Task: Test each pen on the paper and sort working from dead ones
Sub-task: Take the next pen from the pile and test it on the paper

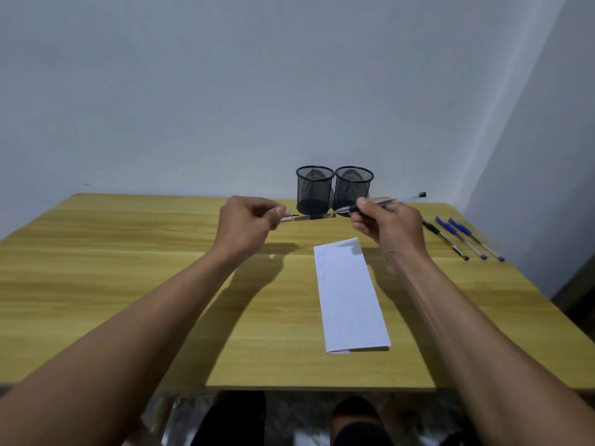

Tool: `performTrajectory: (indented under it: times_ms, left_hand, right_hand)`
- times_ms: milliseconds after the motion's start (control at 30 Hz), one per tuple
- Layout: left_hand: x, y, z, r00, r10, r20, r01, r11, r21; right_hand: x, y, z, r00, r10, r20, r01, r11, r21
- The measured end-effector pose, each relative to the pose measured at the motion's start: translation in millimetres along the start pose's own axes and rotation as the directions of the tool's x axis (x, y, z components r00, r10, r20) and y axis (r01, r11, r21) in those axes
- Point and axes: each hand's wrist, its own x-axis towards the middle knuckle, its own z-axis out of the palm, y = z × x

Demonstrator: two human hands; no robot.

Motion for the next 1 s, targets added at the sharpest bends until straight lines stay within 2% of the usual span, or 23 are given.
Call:
performTrajectory:
  times_ms: [133,267,433,633,733,833,900,1000]
  left_hand:
    - [3,-10,18,0.994,-0.105,0.024,0.105,0.994,-0.001]
    - [10,-23,40,0.996,-0.08,0.034,0.069,0.969,0.237]
    - [13,-34,66,0.993,-0.093,0.065,0.055,0.894,0.445]
    - [3,-30,64,0.991,-0.103,0.085,0.059,0.909,0.412]
    - [-23,-24,47,0.985,-0.033,0.168,-0.047,0.893,0.447]
    - [-58,-15,28,0.944,0.005,0.329,-0.173,0.859,0.482]
    - [-74,-9,21,0.899,-0.063,0.434,-0.21,0.807,0.552]
    - [-82,-10,22,0.849,-0.17,0.501,-0.232,0.73,0.642]
  right_hand:
    - [-13,5,9,0.989,-0.007,0.146,0.036,0.981,-0.191]
    - [-25,8,11,0.98,0.005,0.2,0.068,0.931,-0.358]
    - [-41,20,3,0.978,0.093,0.188,-0.02,0.932,-0.362]
    - [-52,44,-11,0.981,0.118,0.157,-0.065,0.95,-0.305]
    - [-56,50,-15,0.982,0.076,0.173,-0.016,0.946,-0.324]
    - [-57,53,-14,0.984,0.047,0.17,0.017,0.934,-0.358]
    - [-57,55,-13,0.985,0.029,0.168,0.038,0.922,-0.384]
    - [-57,58,-14,0.985,0.023,0.169,0.062,0.876,-0.479]
